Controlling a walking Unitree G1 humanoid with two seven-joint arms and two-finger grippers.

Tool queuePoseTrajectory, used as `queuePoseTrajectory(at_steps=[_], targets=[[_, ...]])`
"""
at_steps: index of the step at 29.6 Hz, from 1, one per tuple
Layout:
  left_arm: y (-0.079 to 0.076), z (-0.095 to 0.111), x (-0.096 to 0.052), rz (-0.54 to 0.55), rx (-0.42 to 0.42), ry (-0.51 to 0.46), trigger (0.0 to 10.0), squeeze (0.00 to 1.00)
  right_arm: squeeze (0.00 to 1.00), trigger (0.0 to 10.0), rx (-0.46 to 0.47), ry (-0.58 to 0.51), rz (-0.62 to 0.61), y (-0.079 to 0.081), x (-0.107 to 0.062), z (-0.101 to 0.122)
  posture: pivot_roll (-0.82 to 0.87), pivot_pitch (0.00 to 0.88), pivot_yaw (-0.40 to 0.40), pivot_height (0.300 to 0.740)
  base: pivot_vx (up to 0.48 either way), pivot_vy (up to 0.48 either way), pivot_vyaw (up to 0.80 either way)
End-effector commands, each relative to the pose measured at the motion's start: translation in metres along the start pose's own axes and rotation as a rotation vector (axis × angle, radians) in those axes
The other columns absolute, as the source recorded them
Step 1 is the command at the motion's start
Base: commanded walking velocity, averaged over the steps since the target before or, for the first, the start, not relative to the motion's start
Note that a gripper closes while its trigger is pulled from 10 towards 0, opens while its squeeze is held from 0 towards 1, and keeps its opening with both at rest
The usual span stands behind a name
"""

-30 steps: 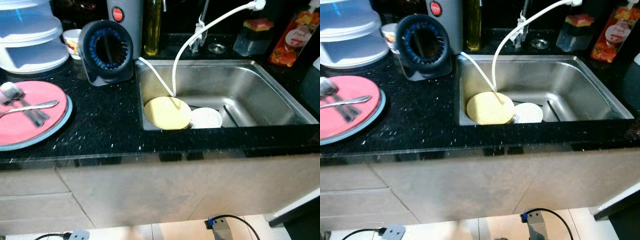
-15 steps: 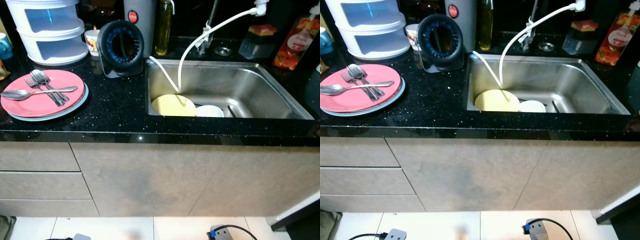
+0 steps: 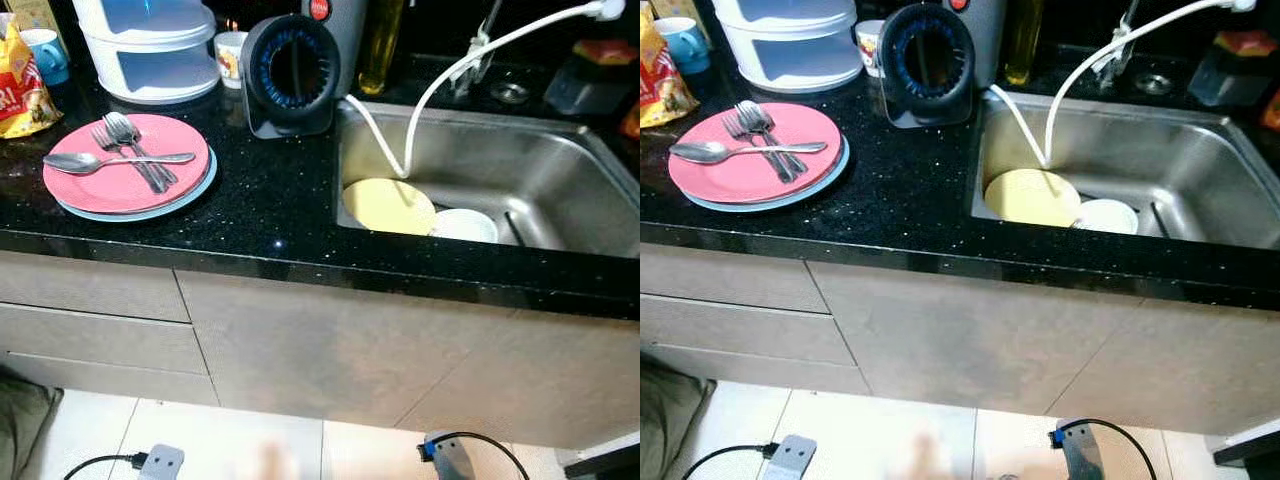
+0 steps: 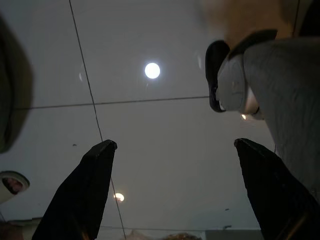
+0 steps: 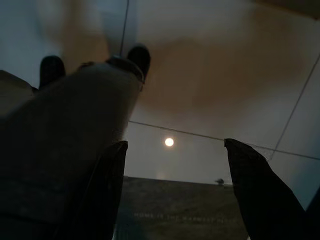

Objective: Kitchen organization

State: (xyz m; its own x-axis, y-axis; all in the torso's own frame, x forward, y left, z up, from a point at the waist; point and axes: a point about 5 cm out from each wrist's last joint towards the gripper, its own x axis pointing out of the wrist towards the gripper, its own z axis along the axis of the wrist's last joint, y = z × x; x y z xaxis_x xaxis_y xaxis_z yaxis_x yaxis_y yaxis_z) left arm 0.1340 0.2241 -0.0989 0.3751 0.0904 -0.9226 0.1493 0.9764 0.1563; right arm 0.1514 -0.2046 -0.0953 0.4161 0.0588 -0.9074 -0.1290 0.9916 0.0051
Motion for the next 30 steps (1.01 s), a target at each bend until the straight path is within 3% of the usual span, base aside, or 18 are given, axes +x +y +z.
queuePoseTrajectory(at_steps=[1, 9, 13, 18, 21, 24, 26, 27, 30], targets=[[0.000, -0.004, 0.000, -0.006, -0.007, 0.009, 10.0, 0.00, 0.00, 10.0, 0.017, 0.034, 0.028, 0.008, 0.001, -0.011, 0.09, 0.055, -0.034, 0.740, 0.000, 0.000, 0.00], [0.007, 0.015, 0.000, 0.037, -0.024, -0.061, 10.0, 0.00, 0.00, 10.0, 0.025, 0.042, 0.027, 0.009, 0.000, -0.015, 0.09, 0.063, -0.029, 0.740, 0.000, -0.255, 0.00], [0.020, 0.027, -0.001, 0.113, -0.070, -0.107, 10.0, 0.00, 0.00, 10.0, 0.022, 0.048, 0.025, 0.008, 0.000, -0.017, 0.10, 0.067, -0.028, 0.740, 0.000, 0.000, 0.00], [0.049, 0.041, -0.007, 0.247, -0.187, -0.190, 10.0, 0.00, 0.00, 10.0, 0.014, 0.048, 0.028, 0.009, 0.000, -0.017, 0.11, 0.071, -0.031, 0.740, 0.000, 0.000, 0.00], [0.055, 0.045, -0.009, 0.270, -0.214, -0.218, 10.0, 0.00, 0.00, 10.0, 0.009, 0.047, 0.030, 0.009, 0.000, -0.016, 0.11, 0.073, -0.032, 0.740, 0.000, 0.000, 0.00], [0.065, 0.051, -0.013, 0.312, -0.254, -0.285, 10.0, 0.00, 0.00, 10.0, 0.004, 0.045, 0.030, 0.009, 0.000, -0.015, 0.11, 0.075, -0.037, 0.740, 0.000, 0.000, 0.00], [0.079, 0.064, -0.022, 0.358, -0.321, -0.433, 10.0, 0.00, 0.00, 10.0, -0.008, 0.046, 0.031, 0.007, 0.000, -0.014, 0.13, 0.081, -0.046, 0.740, 0.000, 0.000, 0.00], [0.079, 0.064, -0.022, 0.358, -0.321, -0.433, 10.0, 0.00, 0.00, 10.0, -0.008, 0.046, 0.031, 0.007, 0.000, -0.014, 0.13, 0.081, -0.046, 0.740, 0.000, 0.000, 0.00], [0.096, 0.074, -0.037, 0.448, -0.406, -0.627, 10.0, 0.00, 0.00, 10.0, -0.025, 0.048, 0.029, 0.004, -0.001, -0.013, 0.14, 0.086, -0.057, 0.740, 0.000, 0.000, 0.00]])
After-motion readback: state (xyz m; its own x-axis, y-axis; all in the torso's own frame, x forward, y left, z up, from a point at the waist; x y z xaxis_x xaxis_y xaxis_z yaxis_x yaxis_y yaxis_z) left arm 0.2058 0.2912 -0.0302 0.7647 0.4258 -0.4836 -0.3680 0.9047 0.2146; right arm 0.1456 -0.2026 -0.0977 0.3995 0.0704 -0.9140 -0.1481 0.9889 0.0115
